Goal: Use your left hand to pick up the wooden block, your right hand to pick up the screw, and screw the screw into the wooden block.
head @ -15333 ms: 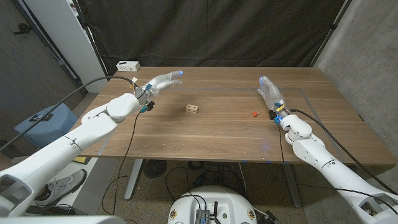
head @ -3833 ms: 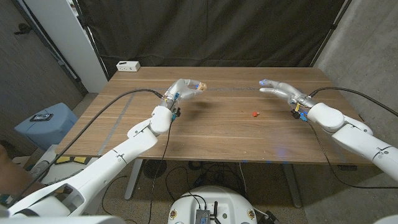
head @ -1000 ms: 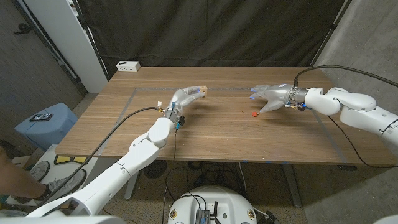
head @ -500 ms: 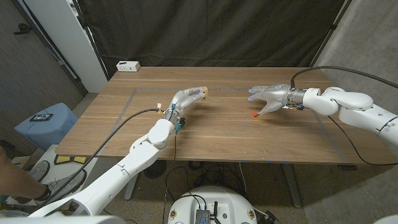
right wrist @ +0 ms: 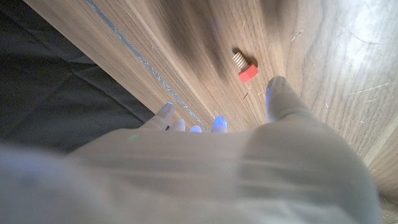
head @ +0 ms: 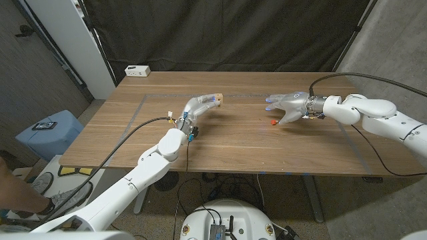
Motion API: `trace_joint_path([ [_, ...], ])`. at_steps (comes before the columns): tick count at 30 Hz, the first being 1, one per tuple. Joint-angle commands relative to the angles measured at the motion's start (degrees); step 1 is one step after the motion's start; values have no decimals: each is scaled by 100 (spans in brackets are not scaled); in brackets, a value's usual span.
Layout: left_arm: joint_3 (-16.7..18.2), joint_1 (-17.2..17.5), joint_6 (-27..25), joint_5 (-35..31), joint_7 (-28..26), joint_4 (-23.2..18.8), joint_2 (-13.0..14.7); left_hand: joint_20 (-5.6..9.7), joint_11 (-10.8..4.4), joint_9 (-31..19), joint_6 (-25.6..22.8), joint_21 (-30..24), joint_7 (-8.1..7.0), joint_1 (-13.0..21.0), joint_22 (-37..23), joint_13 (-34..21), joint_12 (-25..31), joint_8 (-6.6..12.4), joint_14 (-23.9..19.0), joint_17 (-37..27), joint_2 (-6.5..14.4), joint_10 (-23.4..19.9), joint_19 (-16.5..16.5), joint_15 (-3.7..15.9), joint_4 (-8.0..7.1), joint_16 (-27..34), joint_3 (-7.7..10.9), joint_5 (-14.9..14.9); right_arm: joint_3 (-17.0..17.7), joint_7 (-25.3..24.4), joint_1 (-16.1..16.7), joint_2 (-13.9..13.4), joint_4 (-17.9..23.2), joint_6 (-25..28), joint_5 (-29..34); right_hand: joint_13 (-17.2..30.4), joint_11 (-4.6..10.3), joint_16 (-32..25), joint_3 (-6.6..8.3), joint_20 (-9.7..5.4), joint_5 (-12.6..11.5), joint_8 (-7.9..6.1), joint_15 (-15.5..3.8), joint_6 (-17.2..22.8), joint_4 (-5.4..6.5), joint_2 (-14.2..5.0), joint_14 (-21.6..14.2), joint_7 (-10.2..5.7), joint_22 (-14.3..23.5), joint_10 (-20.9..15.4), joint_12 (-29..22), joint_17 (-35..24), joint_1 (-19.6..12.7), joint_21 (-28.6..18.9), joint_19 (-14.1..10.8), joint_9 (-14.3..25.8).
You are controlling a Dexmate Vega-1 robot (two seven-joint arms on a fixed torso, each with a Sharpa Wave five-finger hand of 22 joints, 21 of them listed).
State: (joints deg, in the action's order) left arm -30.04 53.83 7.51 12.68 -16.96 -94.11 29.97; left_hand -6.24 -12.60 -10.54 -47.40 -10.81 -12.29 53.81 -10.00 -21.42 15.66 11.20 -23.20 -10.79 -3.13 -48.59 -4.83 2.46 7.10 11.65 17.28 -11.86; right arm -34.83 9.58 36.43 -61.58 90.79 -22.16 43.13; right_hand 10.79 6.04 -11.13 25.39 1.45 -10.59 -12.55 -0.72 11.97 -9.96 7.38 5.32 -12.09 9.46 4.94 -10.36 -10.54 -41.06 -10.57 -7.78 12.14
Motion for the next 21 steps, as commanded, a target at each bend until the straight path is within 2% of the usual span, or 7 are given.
trace_joint_path([
  [1, 28, 77, -19, 24, 11, -91, 55, 0, -4, -30, -36, -34, 14, 31, -25, -14, -18, 30, 24, -20, 67, 30, 16, 572, -6, 37, -25, 15, -119, 128, -122, 95, -133, -36, 113, 27, -5, -11, 35, 3, 4, -34, -1, 7, 10, 21, -13, -40, 21, 35, 4, -32, -40, -7, 6, 15],
  [12, 36, 92, -38, 46, 45, -114, 81, -11, -5, -30, -40, -33, 7, 30, -25, -21, -26, 31, 40, -20, 79, 32, 24, 570, -4, 32, -31, 21, -223, 241, -234, 214, -345, -34, 31, 27, 54, -15, 43, 5, 4, -86, -3, 80, 25, 33, -16, -34, 22, 31, -13, -41, -51, -10, 7, 35],
  [21, 18, 47, -34, 53, 79, -53, 61, -10, -5, -30, -44, -34, 11, 29, -25, -27, -32, 32, 57, -19, 89, 32, 26, 564, -1, 28, -36, 27, -295, 382, -310, 291, -463, -9, -106, 28, 37, -15, 44, 5, 6, -123, 12, 137, 42, 37, -5, -29, 23, 22, -25, -49, -43, -13, 6, 49],
])
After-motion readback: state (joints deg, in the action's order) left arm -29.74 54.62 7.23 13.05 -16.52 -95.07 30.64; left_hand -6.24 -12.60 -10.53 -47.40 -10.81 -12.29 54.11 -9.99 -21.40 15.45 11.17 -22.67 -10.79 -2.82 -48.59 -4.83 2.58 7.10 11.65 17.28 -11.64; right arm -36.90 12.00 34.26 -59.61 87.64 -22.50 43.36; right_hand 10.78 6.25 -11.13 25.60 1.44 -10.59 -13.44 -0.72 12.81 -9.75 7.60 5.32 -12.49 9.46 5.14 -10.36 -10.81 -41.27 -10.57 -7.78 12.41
